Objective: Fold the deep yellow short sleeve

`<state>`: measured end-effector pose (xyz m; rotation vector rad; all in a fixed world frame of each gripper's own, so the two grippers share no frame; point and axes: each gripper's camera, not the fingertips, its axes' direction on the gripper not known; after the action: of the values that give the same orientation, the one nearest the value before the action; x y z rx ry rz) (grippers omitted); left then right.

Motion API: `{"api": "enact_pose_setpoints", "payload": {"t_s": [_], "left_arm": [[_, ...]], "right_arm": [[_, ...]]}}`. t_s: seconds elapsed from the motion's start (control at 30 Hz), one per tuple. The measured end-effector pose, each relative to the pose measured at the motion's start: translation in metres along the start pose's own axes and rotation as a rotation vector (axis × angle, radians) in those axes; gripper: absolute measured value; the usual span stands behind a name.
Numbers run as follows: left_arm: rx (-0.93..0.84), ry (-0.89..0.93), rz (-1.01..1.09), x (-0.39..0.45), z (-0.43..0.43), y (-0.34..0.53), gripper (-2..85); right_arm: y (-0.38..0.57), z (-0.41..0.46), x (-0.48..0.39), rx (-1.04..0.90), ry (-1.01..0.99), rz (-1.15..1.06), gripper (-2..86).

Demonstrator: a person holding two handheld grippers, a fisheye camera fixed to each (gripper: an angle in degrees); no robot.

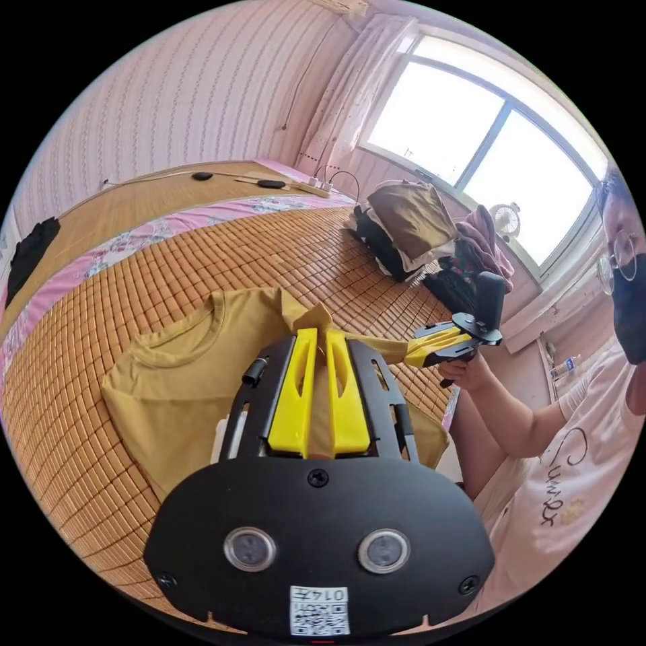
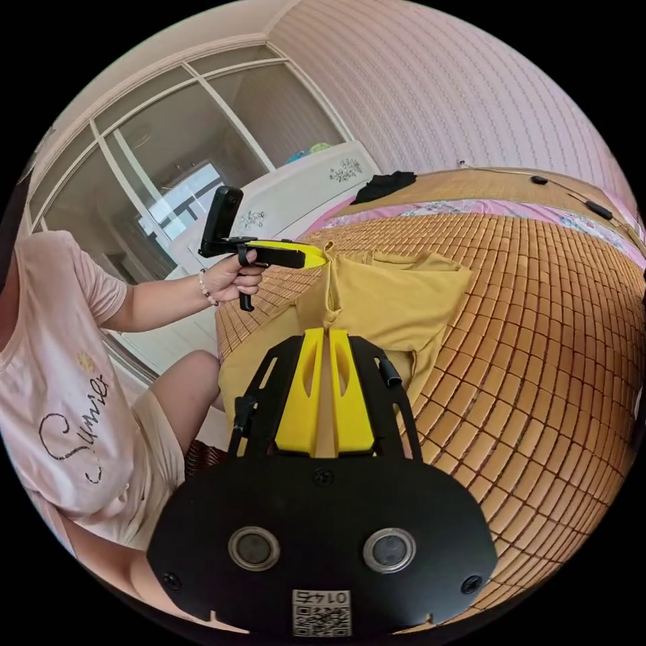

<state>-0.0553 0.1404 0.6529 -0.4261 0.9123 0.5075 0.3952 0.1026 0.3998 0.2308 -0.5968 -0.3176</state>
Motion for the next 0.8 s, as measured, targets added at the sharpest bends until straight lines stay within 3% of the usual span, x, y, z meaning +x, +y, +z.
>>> {"api": "enact_pose_setpoints", "payload": {"t_s": [0.1,0.2,0.37,0.57,0.63,0.8], "left_arm": [[-0.125,-0.028,-0.111,-0.027,0.006,0.052,8.8],[-0.124,0.044,-0.177,-0.041,0.004,0.079,8.1],[-0.122,0.075,-0.173,-0.042,0.013,0.084,6.8],[-0.279,-0.004,-0.164,-0.043,0.055,0.081,4.2],[-0.267,-0.034,-0.139,-0.044,0.051,0.083,0.1],[-0.202,-0.029,-0.151,-0.051,0.016,0.087,-0.9]], "right_arm": [[-0.001,0.034,-0.008,-0.132,0.059,0.040,0.3],[-0.006,0.046,-0.015,-0.142,0.056,0.050,0.0],[-0.022,0.061,-0.015,-0.132,0.062,0.088,0.2],[-0.031,0.094,-0.013,-0.183,0.060,0.114,0.8],[-0.032,0.101,-0.010,-0.188,0.067,0.132,1.1],[-0.043,0.110,-0.001,-0.194,0.198,0.162,2.2]]}}
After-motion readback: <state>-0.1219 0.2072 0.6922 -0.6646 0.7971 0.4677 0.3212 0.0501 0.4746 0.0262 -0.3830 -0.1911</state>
